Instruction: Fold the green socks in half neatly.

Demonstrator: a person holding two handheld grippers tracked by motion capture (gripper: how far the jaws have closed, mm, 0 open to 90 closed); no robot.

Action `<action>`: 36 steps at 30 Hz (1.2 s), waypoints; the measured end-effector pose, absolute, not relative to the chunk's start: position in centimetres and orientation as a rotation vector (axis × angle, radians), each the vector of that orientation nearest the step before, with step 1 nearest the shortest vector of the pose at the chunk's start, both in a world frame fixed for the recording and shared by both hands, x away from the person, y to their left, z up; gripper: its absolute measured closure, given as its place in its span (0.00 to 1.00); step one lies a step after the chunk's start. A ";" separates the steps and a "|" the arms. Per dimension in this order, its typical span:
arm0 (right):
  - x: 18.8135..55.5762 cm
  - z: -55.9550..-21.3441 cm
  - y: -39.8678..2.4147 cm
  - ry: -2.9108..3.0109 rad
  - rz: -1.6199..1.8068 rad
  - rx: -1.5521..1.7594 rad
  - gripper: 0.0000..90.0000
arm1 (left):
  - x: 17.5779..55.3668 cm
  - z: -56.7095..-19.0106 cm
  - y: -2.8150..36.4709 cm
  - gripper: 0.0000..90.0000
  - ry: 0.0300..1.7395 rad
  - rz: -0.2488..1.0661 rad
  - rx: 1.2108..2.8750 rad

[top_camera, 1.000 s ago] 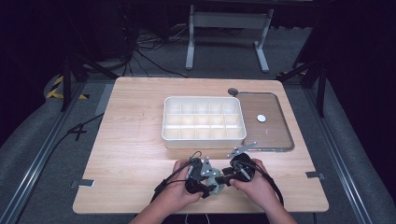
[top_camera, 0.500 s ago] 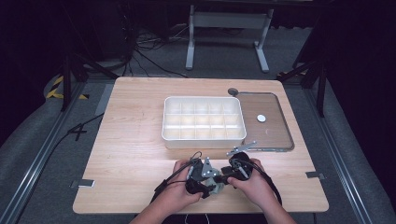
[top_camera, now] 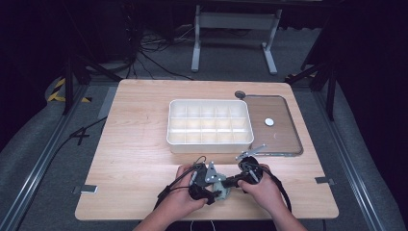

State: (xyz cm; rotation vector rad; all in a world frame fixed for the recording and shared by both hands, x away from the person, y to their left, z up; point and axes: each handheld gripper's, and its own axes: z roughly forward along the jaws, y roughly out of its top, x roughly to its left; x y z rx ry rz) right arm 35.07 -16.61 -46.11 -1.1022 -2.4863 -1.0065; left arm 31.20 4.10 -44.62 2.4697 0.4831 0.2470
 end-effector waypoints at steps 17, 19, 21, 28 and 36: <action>34.1 -42.6 -16.2 -2.681 -1.110 -1.053 0.93 | 33.0 -42.2 8.4 0.34 0.631 0.274 2.353; 34.3 -41.9 -16.4 -2.695 -1.131 -1.050 0.93 | 33.2 -42.0 8.9 0.34 0.643 0.277 2.346; 34.4 -41.4 -16.5 -2.714 -1.135 -1.052 0.93 | 33.4 -41.7 9.3 0.34 0.669 0.283 2.336; 35.0 -38.9 -17.4 -2.762 -1.171 -1.064 0.93 | 34.0 -41.1 10.4 0.35 0.709 0.279 2.328; 35.9 -36.8 -18.3 -2.804 -1.230 -1.102 0.93 | 34.2 -40.6 10.8 0.34 0.726 0.284 2.317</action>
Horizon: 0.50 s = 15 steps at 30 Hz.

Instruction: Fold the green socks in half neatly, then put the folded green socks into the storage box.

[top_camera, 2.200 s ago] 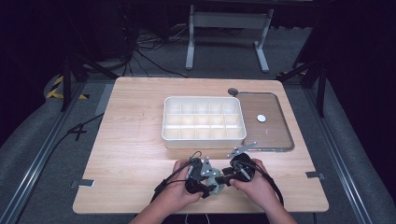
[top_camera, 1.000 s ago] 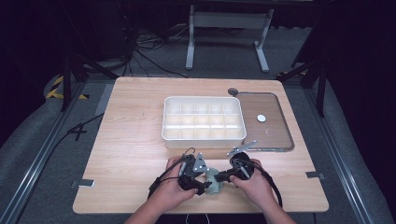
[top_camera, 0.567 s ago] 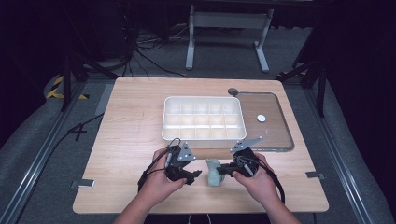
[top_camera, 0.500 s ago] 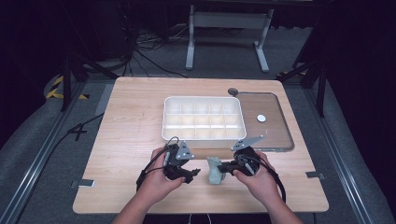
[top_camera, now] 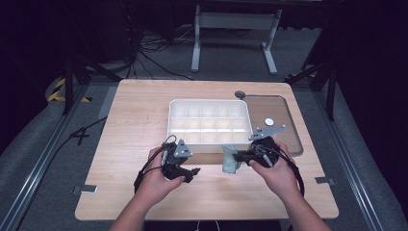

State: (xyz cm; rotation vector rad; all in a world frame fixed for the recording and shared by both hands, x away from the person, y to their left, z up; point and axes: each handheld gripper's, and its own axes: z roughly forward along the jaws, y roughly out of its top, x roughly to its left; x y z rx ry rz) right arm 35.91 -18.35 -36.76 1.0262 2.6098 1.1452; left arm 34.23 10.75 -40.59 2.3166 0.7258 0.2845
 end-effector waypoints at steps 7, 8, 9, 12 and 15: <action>36.7 -35.1 -19.0 2.548 1.130 1.014 0.93 | 34.3 -40.6 10.9 0.34 0.732 0.282 2.316; 36.7 -35.1 -19.0 2.548 1.130 1.014 0.93 | 34.3 -40.6 10.9 0.34 0.732 0.282 2.316; 37.0 -34.8 -19.1 2.539 1.120 1.007 0.93 | 34.3 -40.6 10.9 0.34 0.733 0.284 2.317; 37.5 -34.4 -19.3 2.521 1.099 1.003 0.92 | 34.3 -40.6 10.9 0.34 0.734 0.284 2.317; 38.2 -34.0 -19.6 2.501 1.085 0.991 0.92 | 34.3 -40.6 11.0 0.33 0.735 0.285 2.308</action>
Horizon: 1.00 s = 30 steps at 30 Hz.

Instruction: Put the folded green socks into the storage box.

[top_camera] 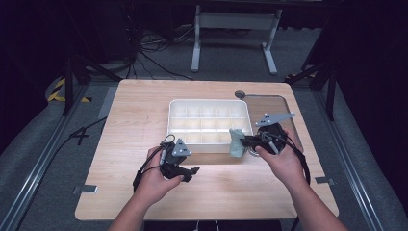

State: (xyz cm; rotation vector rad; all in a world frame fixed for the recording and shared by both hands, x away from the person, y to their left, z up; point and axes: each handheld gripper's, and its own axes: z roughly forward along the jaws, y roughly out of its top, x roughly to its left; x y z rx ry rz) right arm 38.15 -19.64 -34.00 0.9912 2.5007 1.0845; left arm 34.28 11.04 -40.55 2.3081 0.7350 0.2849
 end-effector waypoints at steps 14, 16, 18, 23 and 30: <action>41.2 -32.3 -20.7 2.455 1.045 0.979 0.92 | 33.9 -40.2 12.6 0.35 0.780 0.291 2.288; 41.6 -32.1 -20.6 2.463 1.021 0.993 0.92 | 33.7 -40.2 12.8 0.38 0.786 0.298 2.282; 42.2 -32.0 -20.5 2.466 0.989 0.991 0.92 | 33.7 -40.1 13.1 0.38 0.796 0.301 2.281; 43.6 -32.4 -20.2 2.481 0.902 0.991 0.92 | 33.4 -40.2 13.8 0.38 0.815 0.309 2.281; 44.9 -33.7 -19.9 2.496 0.819 0.987 0.92 | 33.1 -40.3 14.3 0.38 0.835 0.310 2.273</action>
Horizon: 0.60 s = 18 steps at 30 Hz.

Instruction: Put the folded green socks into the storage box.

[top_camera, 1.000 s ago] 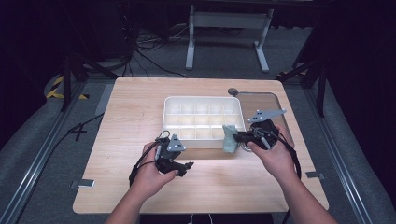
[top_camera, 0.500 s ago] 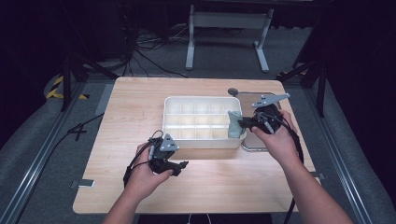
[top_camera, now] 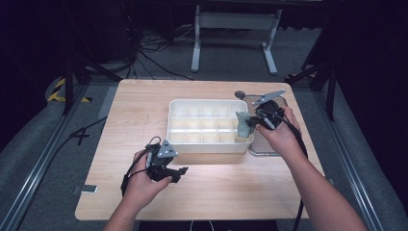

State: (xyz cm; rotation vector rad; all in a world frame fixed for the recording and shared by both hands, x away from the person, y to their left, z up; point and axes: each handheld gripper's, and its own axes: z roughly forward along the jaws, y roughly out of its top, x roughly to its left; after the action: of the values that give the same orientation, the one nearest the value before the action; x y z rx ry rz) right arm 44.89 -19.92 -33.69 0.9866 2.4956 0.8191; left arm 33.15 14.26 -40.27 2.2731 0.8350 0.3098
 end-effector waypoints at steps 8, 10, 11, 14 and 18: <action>46.0 -36.0 -19.0 2.529 0.693 0.977 0.92 | 33.0 -40.3 14.7 0.38 0.843 0.314 2.276; 46.2 -36.5 -18.7 2.545 0.647 0.973 0.92 | 33.0 -40.3 14.7 0.38 0.841 0.314 2.275; 46.2 -36.7 -18.5 2.562 0.628 0.973 0.92 | 33.0 -40.4 14.7 0.38 0.847 0.312 2.273; 46.2 -37.0 -18.2 2.582 0.597 0.970 0.92 | 33.1 -40.4 14.7 0.38 0.848 0.306 2.267; 46.5 -37.8 -17.9 2.618 0.517 0.997 0.93 | 33.2 -40.4 14.5 0.38 0.841 0.308 2.274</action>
State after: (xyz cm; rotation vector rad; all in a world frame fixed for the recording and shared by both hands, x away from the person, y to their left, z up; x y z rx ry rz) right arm 46.47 -17.86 -37.82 0.9972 2.6181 0.5168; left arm 33.18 14.50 -40.42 2.2736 0.8408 0.3079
